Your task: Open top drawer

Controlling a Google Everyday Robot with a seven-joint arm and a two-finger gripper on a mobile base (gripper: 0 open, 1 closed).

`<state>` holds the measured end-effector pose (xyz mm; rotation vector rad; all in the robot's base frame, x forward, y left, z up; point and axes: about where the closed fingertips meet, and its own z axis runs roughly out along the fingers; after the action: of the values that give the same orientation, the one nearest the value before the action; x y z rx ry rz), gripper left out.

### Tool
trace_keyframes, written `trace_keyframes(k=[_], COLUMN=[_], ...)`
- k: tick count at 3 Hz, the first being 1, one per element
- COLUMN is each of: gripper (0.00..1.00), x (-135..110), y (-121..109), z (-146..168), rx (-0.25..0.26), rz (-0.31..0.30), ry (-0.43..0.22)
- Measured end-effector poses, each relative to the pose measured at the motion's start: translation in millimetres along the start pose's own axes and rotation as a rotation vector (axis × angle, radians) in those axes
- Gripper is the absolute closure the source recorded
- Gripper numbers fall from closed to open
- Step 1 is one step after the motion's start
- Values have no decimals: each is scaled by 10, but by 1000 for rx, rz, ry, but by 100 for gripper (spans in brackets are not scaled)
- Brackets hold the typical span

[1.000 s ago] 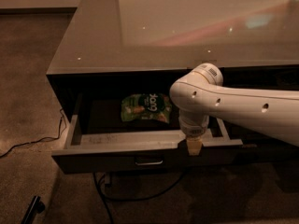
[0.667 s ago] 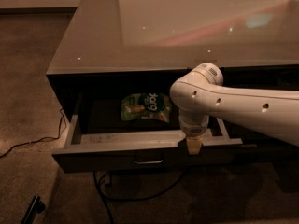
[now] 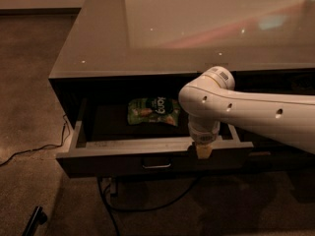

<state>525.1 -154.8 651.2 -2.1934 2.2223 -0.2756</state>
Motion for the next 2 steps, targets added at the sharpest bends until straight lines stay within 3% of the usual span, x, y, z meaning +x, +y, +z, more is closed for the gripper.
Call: trace_keyframes(k=[1,2], gripper=[15,0], x=[0,11], y=[0,15], z=[0,15], rx=[0,2], rz=[0,0], ry=[0,1])
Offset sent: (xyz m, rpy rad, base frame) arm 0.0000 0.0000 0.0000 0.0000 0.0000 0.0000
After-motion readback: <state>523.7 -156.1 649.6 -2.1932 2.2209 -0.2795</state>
